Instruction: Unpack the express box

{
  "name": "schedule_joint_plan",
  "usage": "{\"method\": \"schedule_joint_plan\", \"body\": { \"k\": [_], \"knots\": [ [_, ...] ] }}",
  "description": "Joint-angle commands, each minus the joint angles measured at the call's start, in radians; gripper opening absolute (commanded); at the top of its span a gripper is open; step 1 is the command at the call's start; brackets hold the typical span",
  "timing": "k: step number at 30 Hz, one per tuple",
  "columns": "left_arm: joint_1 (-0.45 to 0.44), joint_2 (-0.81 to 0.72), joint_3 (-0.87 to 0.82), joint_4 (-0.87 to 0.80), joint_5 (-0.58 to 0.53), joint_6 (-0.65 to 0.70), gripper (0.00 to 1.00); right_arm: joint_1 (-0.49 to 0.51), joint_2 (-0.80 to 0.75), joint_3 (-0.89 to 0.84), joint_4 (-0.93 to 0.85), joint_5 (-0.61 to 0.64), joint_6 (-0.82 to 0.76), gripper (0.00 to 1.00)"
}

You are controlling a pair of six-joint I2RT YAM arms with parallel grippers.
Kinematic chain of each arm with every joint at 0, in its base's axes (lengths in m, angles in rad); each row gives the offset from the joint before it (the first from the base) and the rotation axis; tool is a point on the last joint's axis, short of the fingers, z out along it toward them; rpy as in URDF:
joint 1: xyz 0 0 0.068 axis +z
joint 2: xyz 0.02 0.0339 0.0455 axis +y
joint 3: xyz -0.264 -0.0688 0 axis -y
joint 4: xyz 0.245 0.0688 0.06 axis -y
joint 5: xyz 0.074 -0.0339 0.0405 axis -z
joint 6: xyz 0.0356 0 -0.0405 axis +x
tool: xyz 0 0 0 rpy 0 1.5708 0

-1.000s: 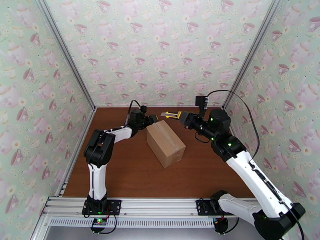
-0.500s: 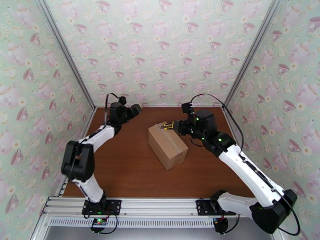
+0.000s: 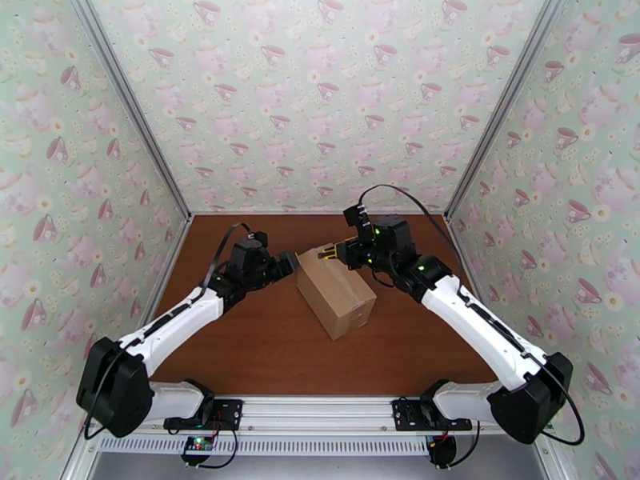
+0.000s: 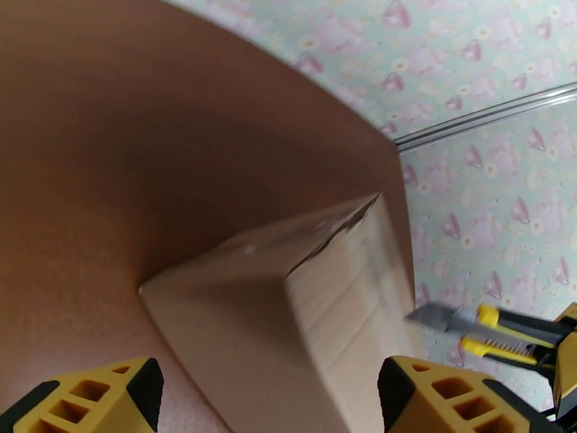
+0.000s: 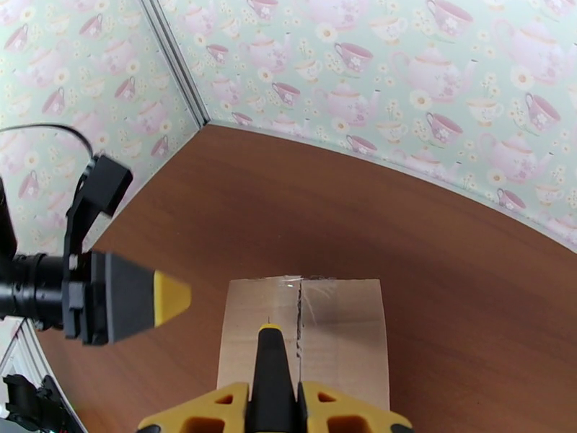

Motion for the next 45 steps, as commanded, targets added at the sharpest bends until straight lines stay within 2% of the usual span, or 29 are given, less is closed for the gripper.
{"method": "schedule_joint_plan", "body": {
  "k": [1, 8, 20, 33, 45],
  "knots": [
    [-0.015, 0.003, -0.002, -0.009, -0.026, -0.038, 0.84, 0.013, 0.018, 0.024, 0.07, 0.042, -0.044, 0.0],
    [-0.035, 0.073, 0.035, 0.016, -0.004, -0.039, 0.84, 0.025, 0.055, 0.029, 0.114, 0.081, -0.066, 0.0],
    [-0.036, 0.098, 0.035, 0.036, 0.005, -0.047, 0.84, 0.028, 0.119, 0.052, 0.137, 0.123, -0.107, 0.0],
    [-0.037, 0.12, 0.042, 0.045, 0.011, -0.049, 0.84, 0.034, 0.082, 0.049, 0.178, 0.151, -0.103, 0.0],
    [-0.036, 0.114, 0.039, 0.04, 0.008, -0.049, 0.84, 0.042, 0.11, 0.055, 0.178, 0.151, -0.106, 0.0]
  ]
}}
